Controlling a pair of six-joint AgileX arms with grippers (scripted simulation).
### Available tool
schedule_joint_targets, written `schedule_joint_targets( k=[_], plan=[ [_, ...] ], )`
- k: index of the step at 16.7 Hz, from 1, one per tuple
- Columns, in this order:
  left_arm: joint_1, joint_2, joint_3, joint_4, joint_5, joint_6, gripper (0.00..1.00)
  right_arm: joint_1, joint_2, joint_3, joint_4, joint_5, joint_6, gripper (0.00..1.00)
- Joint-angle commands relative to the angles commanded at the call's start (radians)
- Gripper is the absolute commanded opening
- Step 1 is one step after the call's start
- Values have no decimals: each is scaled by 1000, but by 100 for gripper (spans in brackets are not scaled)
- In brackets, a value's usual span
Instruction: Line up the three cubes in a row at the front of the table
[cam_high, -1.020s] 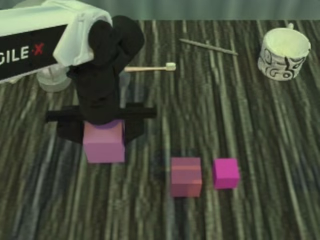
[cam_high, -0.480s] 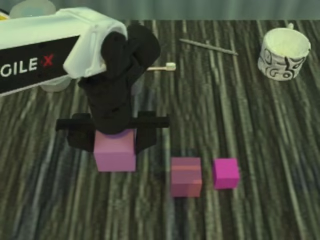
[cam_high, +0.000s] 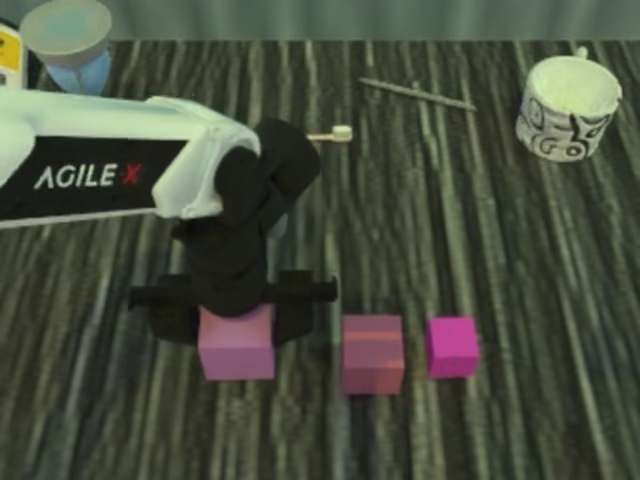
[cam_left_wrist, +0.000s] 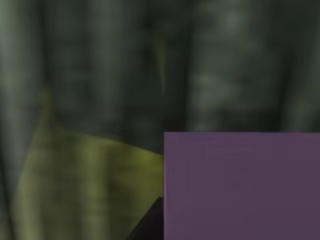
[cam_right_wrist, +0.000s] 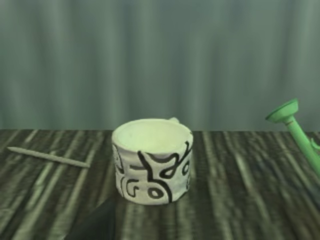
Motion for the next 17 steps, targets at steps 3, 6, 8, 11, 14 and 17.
schedule_joint_targets(
  k=[3, 6, 8, 11, 14, 17],
  plan=[
    [0, 1, -3, 3, 0, 0, 0, 0, 0, 0, 0, 0, 0, 100],
    [0, 1, -3, 3, 0, 0, 15, 0, 0, 0, 0, 0, 0, 100],
    [0, 1, -3, 3, 0, 0, 30, 0, 0, 0, 0, 0, 0, 100],
    [0, 1, -3, 3, 0, 0, 53, 0, 0, 0, 0, 0, 0, 100],
    [0, 1, -3, 3, 0, 0, 75, 0, 0, 0, 0, 0, 0, 100],
    [0, 1, -3, 3, 0, 0, 98, 0, 0, 0, 0, 0, 0, 100]
  ],
)
